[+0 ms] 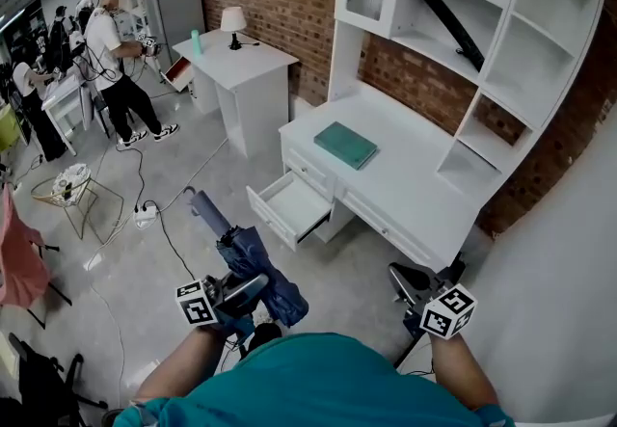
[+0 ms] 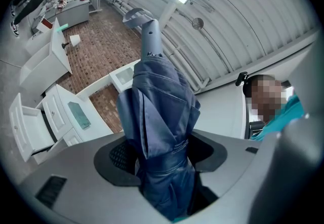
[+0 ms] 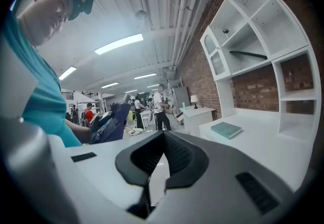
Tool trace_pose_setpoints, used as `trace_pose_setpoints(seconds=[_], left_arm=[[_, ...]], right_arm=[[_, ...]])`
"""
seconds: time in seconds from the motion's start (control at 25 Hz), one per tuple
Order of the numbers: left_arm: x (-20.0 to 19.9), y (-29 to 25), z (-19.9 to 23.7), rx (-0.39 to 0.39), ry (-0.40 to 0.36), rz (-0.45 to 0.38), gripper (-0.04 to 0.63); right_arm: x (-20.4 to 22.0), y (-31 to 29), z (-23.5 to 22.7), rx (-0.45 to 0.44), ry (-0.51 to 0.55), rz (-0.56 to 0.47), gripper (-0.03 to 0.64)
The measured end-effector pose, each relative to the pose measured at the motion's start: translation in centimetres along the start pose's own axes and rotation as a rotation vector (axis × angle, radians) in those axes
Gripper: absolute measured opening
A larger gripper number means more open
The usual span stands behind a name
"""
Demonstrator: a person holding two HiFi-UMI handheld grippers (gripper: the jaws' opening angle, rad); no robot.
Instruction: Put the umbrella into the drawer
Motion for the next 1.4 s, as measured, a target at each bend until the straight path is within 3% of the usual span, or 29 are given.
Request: trace_pose_setpoints(seconds=[0.28,0.8,1.08,1.4], left_arm=[[-5.0,-1.8,8.4,0.041,0.028,0.023,0.281],[-21.0,-6.9,22.9,0.130,-0.014,0.191,0.281],[-25.2,-8.0,27.7,0.149,0.019,0.196,0.281],[-27.5,-8.9,30.8,0.108,0.019,0.146,0.281]], right_arm=[[-1.3,-7.5,-3.3,0.042,0.001,0.014,0.022],[-7.3,-26.1,-8.6,0.114,-0.014,0.008,0.023],[-9.2,-31.3,-10.7,0.145,-0.022,0.037,0.022],[-10.5,-34.2,-14.1,0.123,-0.024,0.060,0.023]])
Point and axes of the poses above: the fingertips, and each gripper's own axes: y backward along the fingers, z to its left, x out of its underside, the point moved 9 cm from there along y, backward along the fingers, and after that the axes turned 5 degrees about -x, right-handed, at the moved point
